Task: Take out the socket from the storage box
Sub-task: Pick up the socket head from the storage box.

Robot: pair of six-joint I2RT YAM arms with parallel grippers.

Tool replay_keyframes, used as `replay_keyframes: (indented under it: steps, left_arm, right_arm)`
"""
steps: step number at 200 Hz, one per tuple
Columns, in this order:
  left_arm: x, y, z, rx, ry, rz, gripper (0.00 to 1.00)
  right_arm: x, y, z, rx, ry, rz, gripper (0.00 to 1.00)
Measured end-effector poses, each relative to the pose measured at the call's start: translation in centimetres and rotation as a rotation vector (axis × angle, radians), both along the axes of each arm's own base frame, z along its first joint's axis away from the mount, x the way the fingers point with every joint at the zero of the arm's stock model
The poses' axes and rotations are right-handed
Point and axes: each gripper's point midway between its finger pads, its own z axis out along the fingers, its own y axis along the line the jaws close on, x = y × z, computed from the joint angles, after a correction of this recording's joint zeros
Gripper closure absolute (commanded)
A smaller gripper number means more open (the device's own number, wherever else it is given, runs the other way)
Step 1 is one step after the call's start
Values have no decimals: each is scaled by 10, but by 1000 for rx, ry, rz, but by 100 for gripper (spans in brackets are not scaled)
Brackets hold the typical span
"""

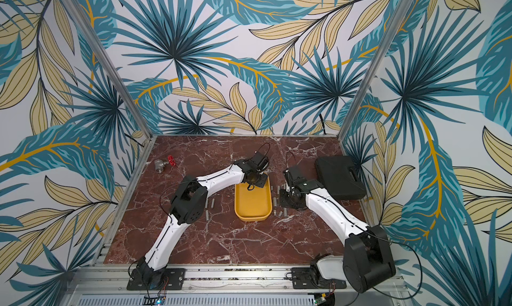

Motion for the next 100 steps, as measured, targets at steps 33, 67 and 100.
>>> replay_keyframes:
  steps: [33, 67, 100]
  left_arm:
    - [0, 0, 1, -3, 3, 8, 78]
    - [-6, 7, 14, -8, 12, 31, 78]
    - [-18, 28, 83, -51, -73, 62, 78]
  right_arm:
    - [-1, 0, -2, 1, 6, 0, 74]
    - [-2, -1, -2, 0, 7, -1, 74]
    - [-2, 0, -2, 6, 8, 1, 74]
